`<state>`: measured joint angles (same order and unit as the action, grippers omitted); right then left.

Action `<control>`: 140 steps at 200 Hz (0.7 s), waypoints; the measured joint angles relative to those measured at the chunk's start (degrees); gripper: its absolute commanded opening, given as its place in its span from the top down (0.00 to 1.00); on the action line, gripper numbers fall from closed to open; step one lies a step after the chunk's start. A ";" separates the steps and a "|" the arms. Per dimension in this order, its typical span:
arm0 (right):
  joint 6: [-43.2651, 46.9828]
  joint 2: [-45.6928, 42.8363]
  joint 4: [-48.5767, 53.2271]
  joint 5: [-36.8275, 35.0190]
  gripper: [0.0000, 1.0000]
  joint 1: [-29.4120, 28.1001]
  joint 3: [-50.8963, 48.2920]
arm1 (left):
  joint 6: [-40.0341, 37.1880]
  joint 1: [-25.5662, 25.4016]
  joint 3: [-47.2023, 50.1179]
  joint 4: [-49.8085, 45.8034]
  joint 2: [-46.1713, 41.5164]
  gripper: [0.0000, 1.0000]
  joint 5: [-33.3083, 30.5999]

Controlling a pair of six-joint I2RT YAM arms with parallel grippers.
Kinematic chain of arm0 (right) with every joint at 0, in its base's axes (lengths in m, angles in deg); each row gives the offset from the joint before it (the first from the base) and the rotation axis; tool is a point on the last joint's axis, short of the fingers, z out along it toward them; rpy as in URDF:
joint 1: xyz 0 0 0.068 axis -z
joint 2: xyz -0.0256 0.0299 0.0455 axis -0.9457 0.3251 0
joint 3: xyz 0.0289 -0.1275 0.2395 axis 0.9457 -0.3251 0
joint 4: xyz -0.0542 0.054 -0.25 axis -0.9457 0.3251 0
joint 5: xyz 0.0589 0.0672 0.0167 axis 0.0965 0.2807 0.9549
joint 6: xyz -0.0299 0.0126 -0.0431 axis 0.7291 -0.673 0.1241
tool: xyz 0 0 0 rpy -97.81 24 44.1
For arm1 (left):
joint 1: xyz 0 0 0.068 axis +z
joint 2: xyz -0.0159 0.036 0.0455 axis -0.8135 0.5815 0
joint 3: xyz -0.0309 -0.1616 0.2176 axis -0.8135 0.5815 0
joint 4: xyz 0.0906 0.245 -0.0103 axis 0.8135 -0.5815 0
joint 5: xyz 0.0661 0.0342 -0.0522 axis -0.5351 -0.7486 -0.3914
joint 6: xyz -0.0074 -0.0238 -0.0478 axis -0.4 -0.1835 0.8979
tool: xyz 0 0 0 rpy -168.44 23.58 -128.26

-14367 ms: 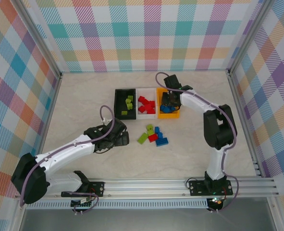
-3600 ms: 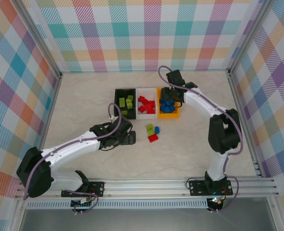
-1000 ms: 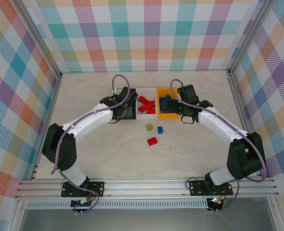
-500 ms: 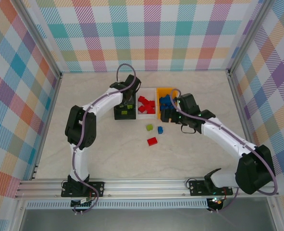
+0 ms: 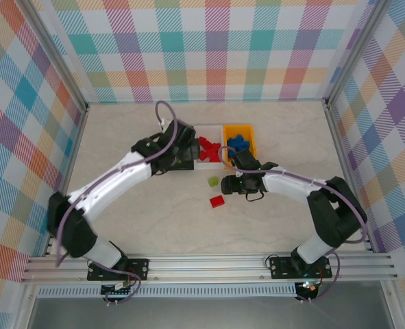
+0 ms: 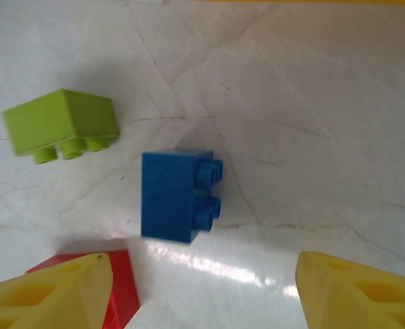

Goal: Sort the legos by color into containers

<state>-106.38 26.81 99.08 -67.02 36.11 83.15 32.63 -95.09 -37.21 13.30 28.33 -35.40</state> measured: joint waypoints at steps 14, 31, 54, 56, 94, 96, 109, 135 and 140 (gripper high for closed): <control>0.07 2.16 -1.03 -0.33 0.43 0.00 1.03 | 1.55 -2.47 5.57 1.07 -5.35 0.00 0.20; 0.00 4.07 -2.32 -0.79 0.49 0.00 2.32 | 4.17 -3.43 13.46 1.99 -10.03 0.00 0.42; 0.35 5.70 -3.41 -0.85 0.60 -0.07 3.58 | 8.17 -3.48 23.30 1.92 -13.49 0.00 1.22; 0.22 5.81 -3.48 -0.87 0.61 -0.09 3.65 | 8.48 -3.50 24.06 1.97 -13.68 0.00 1.29; 0.50 6.93 -3.91 -1.49 0.76 -0.44 4.87 | 11.98 -3.52 30.36 1.95 -14.99 0.00 2.60; 0.33 6.93 -3.91 -1.51 0.77 -0.46 4.87 | 12.04 -3.52 30.36 1.97 -14.99 0.00 2.67; 0.33 6.75 -3.87 -1.77 0.80 -0.55 4.90 | 12.37 -3.52 30.32 2.43 -15.08 0.00 2.86; 0.42 3.02 -2.14 -2.84 0.80 -0.70 4.66 | 12.31 -3.52 30.21 3.54 -15.10 0.00 3.58; 0.44 1.57 -1.64 -3.28 0.80 -0.70 4.66 | 12.20 -3.52 30.16 3.67 -15.10 0.00 3.72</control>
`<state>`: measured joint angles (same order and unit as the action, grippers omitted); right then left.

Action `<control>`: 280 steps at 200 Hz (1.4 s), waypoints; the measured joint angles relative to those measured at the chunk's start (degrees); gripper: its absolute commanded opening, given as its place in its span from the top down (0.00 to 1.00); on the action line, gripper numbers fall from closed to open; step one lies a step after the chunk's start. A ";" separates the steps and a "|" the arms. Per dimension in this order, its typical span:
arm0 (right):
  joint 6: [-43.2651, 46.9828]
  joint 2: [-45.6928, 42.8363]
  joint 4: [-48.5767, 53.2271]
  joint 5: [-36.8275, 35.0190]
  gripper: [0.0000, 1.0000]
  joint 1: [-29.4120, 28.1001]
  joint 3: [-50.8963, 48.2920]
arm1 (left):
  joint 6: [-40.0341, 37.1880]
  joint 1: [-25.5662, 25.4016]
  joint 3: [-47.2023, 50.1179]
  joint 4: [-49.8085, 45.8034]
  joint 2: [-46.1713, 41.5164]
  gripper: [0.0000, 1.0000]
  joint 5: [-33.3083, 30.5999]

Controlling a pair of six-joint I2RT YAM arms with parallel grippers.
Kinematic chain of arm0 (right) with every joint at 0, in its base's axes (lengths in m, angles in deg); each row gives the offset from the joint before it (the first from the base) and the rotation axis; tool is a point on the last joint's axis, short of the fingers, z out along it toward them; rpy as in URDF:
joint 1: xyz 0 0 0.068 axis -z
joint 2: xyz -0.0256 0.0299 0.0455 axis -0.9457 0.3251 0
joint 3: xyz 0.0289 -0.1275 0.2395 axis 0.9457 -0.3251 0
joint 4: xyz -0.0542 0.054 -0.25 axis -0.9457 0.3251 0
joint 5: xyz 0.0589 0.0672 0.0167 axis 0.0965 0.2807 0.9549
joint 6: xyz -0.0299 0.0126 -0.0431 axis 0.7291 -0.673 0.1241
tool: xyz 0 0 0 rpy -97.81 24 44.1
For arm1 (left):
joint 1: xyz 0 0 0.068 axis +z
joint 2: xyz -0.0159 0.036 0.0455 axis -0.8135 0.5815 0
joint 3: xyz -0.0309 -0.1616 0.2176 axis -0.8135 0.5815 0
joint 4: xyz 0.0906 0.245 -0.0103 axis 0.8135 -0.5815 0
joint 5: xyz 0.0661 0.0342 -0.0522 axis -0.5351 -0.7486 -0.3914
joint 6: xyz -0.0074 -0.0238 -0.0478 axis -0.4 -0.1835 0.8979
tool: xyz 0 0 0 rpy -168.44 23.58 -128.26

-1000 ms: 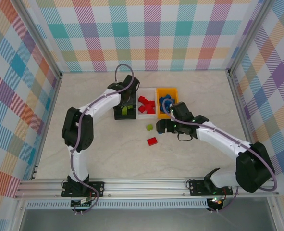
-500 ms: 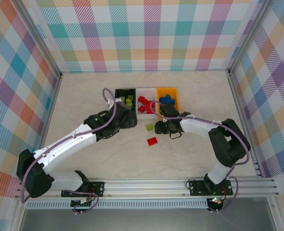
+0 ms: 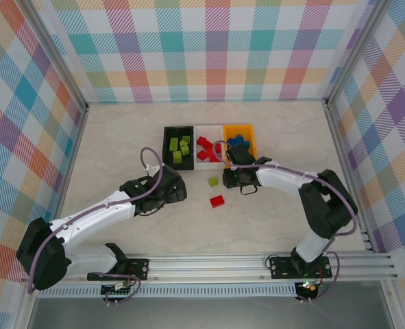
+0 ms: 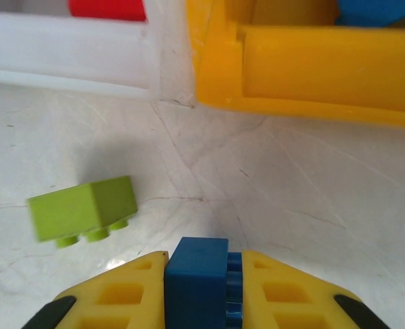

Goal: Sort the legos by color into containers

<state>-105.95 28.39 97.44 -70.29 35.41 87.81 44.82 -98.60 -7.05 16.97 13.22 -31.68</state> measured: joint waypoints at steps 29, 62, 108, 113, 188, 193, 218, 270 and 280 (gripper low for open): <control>0.94 -7.98 3.43 -2.25 0.80 1.49 3.32 | -0.50 0.00 -0.63 0.37 0.26 0.00 0.61; 2.45 -5.09 4.13 -4.46 0.80 6.64 14.14 | -1.16 0.00 -1.05 1.33 1.42 0.00 1.68; 3.41 10.21 6.36 -7.63 0.77 9.88 27.45 | -1.40 0.00 -1.05 1.36 2.47 0.00 3.06; 3.50 11.74 6.58 -7.82 0.77 10.03 28.59 | -1.38 0.00 -1.05 1.36 2.58 0.00 3.21; 3.52 18.86 10.97 -8.20 0.29 10.21 37.00 | -2.93 -0.48 -3.45 2.82 8.24 0.00 4.72; 3.69 18.58 11.15 -8.15 0.28 10.21 36.98 | -3.13 -0.66 -4.00 2.80 8.81 0.00 4.79; 3.39 13.57 10.32 -7.30 0.26 10.21 33.44 | -4.37 -1.79 -8.17 3.04 13.16 0.02 5.01; 1.88 -5.66 6.62 -5.40 0.25 10.21 17.70 | -7.45 -3.67 -21.64 4.98 29.22 0.08 7.26; 1.25 -8.39 5.88 -5.29 0.25 10.21 14.51 | -8.22 -3.91 -24.37 5.40 32.65 0.10 7.76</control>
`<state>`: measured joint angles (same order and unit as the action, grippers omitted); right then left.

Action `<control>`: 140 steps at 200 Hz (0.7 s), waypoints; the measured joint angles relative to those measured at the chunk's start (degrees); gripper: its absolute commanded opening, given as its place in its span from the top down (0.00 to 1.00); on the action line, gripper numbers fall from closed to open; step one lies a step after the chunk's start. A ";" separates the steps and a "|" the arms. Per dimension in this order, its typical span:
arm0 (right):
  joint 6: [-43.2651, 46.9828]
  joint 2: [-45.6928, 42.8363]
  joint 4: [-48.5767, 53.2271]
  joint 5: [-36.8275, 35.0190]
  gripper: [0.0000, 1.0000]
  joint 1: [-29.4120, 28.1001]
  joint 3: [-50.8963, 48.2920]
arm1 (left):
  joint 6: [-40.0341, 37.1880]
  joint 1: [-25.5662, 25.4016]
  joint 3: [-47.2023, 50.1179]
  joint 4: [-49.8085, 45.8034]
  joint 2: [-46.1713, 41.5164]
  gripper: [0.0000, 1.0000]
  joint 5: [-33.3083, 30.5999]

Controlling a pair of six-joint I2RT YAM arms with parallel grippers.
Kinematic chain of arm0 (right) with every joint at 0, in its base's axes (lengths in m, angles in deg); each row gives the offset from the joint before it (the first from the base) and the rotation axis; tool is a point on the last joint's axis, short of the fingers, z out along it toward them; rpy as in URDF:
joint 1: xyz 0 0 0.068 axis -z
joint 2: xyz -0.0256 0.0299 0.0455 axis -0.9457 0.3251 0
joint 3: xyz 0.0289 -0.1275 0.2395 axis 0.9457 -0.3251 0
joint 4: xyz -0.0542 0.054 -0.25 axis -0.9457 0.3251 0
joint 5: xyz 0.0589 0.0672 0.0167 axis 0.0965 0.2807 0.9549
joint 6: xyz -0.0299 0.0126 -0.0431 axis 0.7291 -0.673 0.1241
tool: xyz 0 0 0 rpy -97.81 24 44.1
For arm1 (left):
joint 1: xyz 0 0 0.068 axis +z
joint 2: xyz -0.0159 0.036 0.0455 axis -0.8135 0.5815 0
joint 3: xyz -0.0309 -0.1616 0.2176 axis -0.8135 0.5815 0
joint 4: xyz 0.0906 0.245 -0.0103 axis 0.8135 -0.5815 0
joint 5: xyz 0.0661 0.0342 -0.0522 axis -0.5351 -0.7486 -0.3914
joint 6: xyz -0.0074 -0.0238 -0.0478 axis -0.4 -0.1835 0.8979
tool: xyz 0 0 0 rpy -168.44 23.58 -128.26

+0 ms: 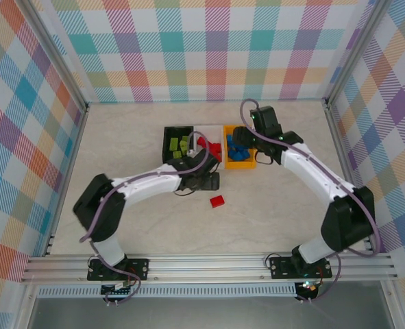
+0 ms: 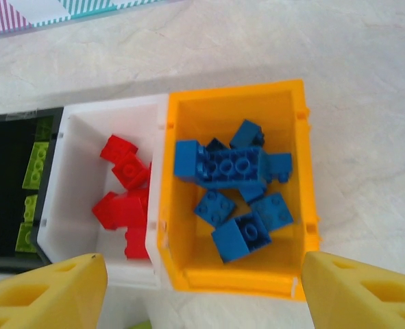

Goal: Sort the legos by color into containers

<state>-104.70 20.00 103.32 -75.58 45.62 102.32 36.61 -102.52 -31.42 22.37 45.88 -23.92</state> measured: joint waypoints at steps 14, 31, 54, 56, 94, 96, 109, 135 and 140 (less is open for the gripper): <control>-0.63 -3.74 -0.59 0.13 0.25 0.00 -4.79 | -0.98 -0.31 -3.41 0.20 4.39 0.12 0.24; -1.55 -7.32 -0.83 0.11 0.25 0.00 -9.35 | -1.75 -0.59 -6.23 -0.33 7.93 0.15 0.00; -2.12 -10.12 -0.85 0.02 0.25 0.00 -12.11 | -2.67 -0.66 -9.42 -1.81 11.41 0.22 -0.96; -2.16 -10.32 -0.87 0.02 0.25 0.00 -12.20 | -2.58 -0.66 -9.77 -1.99 11.74 0.23 -1.09; -2.27 -12.85 -1.22 -0.15 0.24 0.00 -12.74 | -3.67 -0.66 -14.14 -3.63 16.50 0.35 -2.60; -2.36 -12.98 -1.25 -0.15 0.24 0.00 -12.74 | -3.54 -0.66 -14.32 -3.72 16.79 0.36 -2.69; -2.51 -13.77 -1.29 -0.15 0.25 0.00 -12.85 | -3.56 -0.66 -15.37 -4.42 17.88 0.42 -2.99; -2.60 -15.30 -1.27 -0.39 0.24 0.00 -13.46 | -3.80 -0.66 -16.20 -4.61 19.10 0.56 -3.37; -2.60 -15.50 -1.22 -0.48 0.24 0.00 -13.49 | -4.00 -0.66 -16.20 -4.70 19.15 0.58 -3.34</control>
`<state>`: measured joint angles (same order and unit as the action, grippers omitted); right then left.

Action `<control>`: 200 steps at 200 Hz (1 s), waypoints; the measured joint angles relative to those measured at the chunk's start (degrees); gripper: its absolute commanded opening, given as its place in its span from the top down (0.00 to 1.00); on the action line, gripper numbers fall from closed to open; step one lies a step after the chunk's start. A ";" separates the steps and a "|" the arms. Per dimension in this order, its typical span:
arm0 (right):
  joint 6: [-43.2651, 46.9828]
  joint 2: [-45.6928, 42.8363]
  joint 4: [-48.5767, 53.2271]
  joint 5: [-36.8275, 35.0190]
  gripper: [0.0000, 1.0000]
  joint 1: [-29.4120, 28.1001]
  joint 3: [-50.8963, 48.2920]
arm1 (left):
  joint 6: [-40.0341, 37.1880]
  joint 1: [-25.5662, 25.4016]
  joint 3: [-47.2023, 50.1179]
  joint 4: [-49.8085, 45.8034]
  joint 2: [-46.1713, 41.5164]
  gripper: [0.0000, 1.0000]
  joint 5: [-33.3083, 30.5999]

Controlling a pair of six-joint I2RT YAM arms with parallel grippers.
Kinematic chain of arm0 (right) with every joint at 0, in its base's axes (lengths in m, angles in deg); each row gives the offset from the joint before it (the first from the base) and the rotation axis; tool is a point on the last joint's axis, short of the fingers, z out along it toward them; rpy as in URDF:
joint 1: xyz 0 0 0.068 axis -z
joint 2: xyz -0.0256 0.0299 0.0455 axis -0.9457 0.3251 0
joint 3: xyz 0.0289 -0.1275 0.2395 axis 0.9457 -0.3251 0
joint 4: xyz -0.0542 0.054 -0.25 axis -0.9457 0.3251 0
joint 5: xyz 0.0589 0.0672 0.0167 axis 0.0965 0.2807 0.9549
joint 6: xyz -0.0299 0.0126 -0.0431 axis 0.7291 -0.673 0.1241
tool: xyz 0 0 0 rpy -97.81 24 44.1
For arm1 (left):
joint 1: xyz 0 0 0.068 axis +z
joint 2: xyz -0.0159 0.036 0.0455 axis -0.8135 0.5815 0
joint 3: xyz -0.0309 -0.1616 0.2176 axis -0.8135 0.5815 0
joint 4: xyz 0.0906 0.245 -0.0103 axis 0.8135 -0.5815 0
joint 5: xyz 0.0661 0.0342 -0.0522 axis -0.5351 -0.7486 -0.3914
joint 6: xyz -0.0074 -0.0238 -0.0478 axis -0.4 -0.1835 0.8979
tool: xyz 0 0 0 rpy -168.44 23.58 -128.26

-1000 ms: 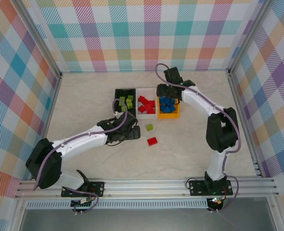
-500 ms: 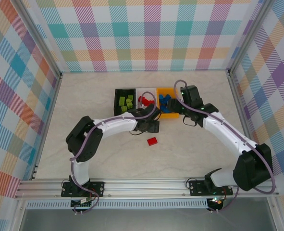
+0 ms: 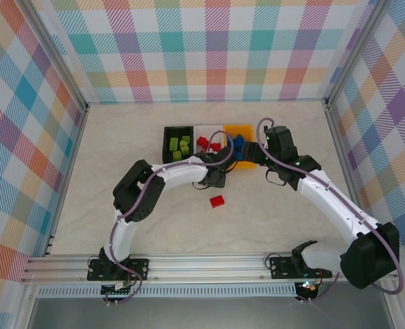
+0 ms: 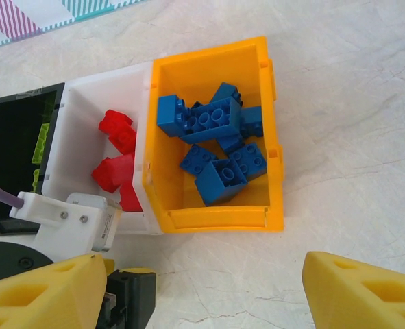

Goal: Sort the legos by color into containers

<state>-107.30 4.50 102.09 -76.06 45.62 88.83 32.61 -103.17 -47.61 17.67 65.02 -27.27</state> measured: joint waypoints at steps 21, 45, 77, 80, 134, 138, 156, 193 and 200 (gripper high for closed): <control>0.00 -0.42 -0.04 -0.46 0.24 0.00 -0.02 | 0.15 0.00 0.00 -0.24 0.00 0.66 -0.02; 0.00 -0.42 -0.07 -0.59 0.24 0.00 -0.02 | 0.48 0.00 0.98 0.33 -0.68 0.72 -0.44; 0.00 -0.42 -0.07 -0.59 0.24 0.00 -0.07 | 0.83 0.00 5.97 0.22 -5.64 0.73 -1.25; 0.00 -0.42 -0.07 -0.59 0.24 0.00 -0.11 | 0.96 0.00 6.60 0.26 -6.43 0.73 -1.38; -0.20 -0.70 -0.22 -0.57 0.24 0.00 -1.97 | 1.75 5.66 11.91 -1.14 -24.02 0.73 -3.93; -0.22 -0.70 -0.22 -0.57 0.24 0.00 -1.97 | 1.70 7.10 11.82 -1.09 -24.48 0.73 -4.22; -0.44 -0.72 -0.24 -0.55 0.24 0.00 -1.97 | 1.33 13.00 10.21 -1.60 -23.69 0.73 -5.03; -0.46 -1.68 0.35 0.37 0.24 0.00 -2.32 | -0.44 19.80 -0.35 -3.37 -12.83 0.73 -6.71; -0.48 -2.25 0.46 0.83 0.24 0.00 -2.75 | -0.81 20.24 -2.27 -3.87 -10.86 0.73 -6.75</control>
<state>-107.78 2.25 102.55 -75.23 45.62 86.08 31.80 -82.93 -49.89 13.80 54.16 -34.02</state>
